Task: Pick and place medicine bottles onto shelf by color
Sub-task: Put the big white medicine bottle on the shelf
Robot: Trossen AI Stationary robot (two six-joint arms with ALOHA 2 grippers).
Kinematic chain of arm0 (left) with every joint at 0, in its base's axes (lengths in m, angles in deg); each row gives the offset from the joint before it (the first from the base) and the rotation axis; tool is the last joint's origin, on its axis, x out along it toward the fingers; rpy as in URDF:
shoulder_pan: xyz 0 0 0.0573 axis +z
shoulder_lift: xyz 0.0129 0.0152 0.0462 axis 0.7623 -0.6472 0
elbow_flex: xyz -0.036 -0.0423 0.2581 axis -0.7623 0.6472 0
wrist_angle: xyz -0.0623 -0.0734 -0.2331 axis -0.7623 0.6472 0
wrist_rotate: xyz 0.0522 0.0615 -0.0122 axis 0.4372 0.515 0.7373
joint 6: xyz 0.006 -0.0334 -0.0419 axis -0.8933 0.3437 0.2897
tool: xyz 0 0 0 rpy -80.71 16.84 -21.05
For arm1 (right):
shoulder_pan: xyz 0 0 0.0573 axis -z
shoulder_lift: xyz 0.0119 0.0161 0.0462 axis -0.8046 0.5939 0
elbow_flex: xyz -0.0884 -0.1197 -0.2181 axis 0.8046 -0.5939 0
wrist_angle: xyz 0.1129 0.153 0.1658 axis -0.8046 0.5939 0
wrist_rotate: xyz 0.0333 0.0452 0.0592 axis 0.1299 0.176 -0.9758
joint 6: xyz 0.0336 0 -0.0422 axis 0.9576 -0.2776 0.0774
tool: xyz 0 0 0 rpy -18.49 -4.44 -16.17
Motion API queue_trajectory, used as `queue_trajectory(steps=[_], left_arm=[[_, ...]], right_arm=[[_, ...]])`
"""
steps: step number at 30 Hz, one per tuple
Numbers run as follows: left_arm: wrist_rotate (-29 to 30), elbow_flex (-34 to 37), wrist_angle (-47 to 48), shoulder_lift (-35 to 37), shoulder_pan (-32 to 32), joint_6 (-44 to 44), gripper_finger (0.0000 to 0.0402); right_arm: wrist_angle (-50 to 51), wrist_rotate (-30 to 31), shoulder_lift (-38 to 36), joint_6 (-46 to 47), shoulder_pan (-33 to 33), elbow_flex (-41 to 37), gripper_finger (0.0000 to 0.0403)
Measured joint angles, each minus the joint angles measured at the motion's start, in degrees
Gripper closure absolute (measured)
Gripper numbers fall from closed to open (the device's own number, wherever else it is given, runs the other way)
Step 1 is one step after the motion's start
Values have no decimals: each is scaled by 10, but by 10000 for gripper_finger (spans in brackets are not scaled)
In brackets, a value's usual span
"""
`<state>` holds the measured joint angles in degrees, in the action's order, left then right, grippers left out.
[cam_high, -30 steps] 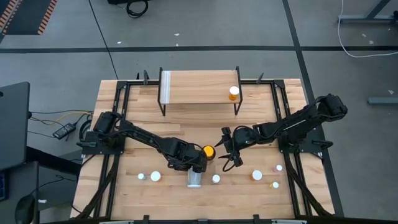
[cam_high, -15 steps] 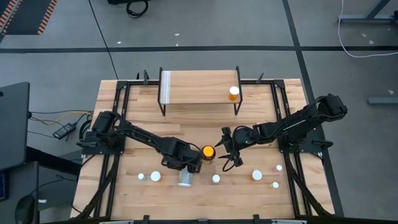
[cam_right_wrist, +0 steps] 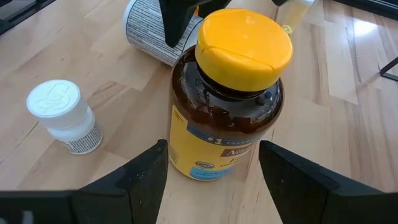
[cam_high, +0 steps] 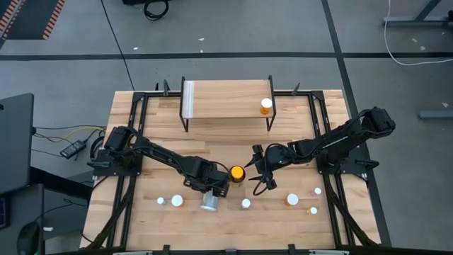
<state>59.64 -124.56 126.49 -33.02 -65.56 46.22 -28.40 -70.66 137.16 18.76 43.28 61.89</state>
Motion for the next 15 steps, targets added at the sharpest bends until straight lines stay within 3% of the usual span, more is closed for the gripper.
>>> queue_trajectory(steps=[8, 15], left_arm=[[10, 4, 22, 26, 4, -16, 156], [93, 4, 100, 93, 4, -6, 158]], right_arm=[[0, 0, 0, 0, 0, 0, 147], [-1, 1, 0, 0, 0, 0, 147]])
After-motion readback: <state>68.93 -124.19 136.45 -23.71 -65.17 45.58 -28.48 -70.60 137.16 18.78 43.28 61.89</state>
